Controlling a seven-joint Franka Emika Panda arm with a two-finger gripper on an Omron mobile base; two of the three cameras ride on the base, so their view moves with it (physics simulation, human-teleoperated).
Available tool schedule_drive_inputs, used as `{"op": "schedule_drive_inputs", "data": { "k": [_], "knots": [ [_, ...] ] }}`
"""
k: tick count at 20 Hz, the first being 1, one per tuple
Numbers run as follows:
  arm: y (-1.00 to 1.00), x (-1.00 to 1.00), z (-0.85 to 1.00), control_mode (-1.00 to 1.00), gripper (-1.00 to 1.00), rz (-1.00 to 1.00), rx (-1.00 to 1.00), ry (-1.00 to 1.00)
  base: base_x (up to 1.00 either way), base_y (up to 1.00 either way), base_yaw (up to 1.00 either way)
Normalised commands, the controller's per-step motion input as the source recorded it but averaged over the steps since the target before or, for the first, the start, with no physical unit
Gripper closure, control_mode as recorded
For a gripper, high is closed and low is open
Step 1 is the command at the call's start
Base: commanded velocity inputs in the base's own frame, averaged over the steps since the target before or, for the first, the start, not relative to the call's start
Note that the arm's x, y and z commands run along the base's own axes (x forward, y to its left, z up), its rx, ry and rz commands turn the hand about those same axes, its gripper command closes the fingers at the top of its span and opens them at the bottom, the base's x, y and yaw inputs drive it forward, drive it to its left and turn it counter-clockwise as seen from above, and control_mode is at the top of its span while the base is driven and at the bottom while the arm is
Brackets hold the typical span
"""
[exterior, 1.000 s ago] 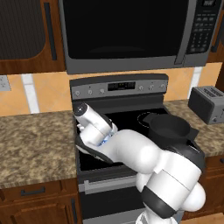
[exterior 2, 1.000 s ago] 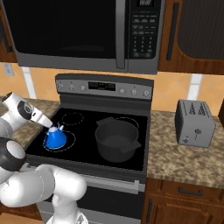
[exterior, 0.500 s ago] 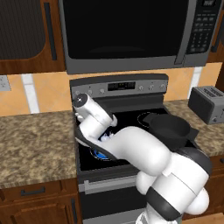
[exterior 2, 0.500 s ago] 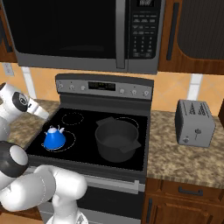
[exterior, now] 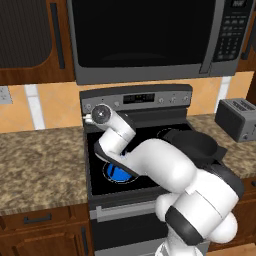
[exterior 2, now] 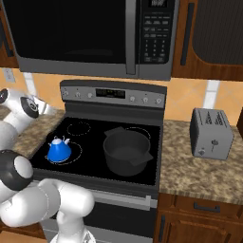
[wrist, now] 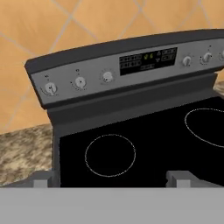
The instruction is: Pick the kettle from the counter and place it on a stove burner. Then turn the burner on.
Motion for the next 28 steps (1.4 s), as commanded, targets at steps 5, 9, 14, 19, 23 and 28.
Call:
{"op": "schedule_drive_inputs", "data": {
  "k": [5, 9, 14, 19, 23, 28],
  "knots": [
    [0.48, 0.76, 0.39, -1.00, -1.00, 0.10, -0.06, 0.06, 0.00, 0.00, 0.00],
    [0.46, 0.55, 0.25, -1.00, -1.00, 0.01, -0.17, 0.32, 0.00, 0.00, 0.00],
    [0.01, 0.08, -0.05, -1.00, -1.00, 0.01, -0.01, 0.01, 0.00, 0.00, 0.00],
    [0.00, 0.49, -0.12, -1.00, -1.00, 0.02, 0.00, -0.10, 0.00, 0.00, 0.00],
    [0.02, 0.50, -0.14, -1.00, -1.00, 0.00, 0.00, 0.00, 0.00, 0.00, 0.00],
    [0.10, 0.43, -0.16, -1.00, -1.00, 0.00, 0.00, 0.00, 0.00, 0.00, 0.00]
  ]
}}
